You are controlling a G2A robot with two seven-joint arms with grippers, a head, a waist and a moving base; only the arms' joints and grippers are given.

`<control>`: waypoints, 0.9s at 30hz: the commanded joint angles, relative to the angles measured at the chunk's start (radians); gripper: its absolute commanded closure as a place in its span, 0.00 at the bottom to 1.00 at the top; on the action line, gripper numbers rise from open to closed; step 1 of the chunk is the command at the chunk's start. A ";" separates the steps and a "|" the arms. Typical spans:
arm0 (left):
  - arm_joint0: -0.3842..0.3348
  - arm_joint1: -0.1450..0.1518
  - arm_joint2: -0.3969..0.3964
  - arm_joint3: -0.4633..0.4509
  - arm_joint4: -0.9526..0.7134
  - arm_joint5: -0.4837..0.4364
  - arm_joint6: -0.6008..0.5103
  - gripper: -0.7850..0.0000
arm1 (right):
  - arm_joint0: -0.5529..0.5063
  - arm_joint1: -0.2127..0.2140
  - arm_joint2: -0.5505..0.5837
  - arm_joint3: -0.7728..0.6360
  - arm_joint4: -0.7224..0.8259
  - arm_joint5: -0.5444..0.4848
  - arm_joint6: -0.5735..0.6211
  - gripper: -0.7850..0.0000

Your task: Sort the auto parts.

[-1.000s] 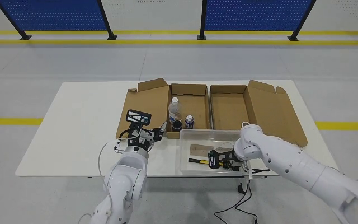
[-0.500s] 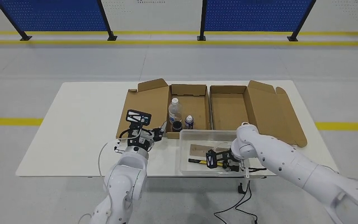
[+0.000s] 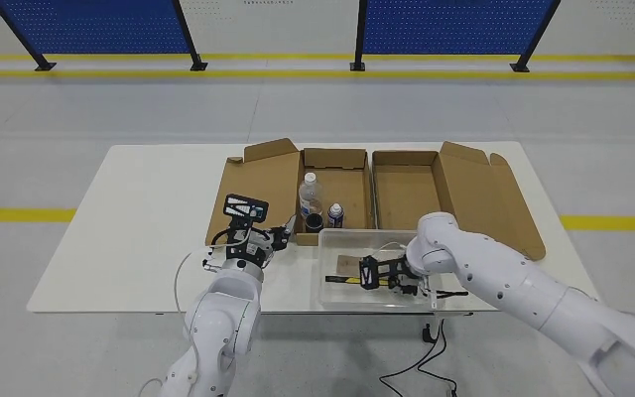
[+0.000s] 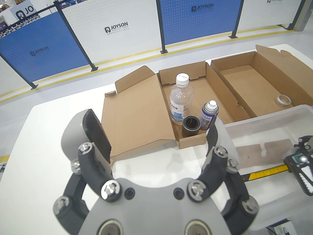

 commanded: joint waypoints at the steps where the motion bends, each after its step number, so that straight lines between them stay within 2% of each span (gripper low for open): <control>1: 0.000 0.000 0.000 0.000 0.000 0.000 0.000 0.00 | -0.003 0.009 0.017 -0.025 -0.008 0.018 -0.006 1.00; 8: 0.000 0.000 0.000 0.000 0.000 0.000 0.000 0.00 | -0.025 0.058 0.110 -0.126 -0.026 0.097 -0.054 1.00; 18: 0.000 0.000 0.000 0.000 0.000 0.000 0.000 0.00 | -0.134 0.164 0.312 -0.282 -0.057 0.240 -0.140 1.00; 27: 0.000 0.000 0.000 0.000 0.000 0.000 0.000 0.00 | -0.292 0.237 0.508 -0.361 -0.017 0.323 -0.356 1.00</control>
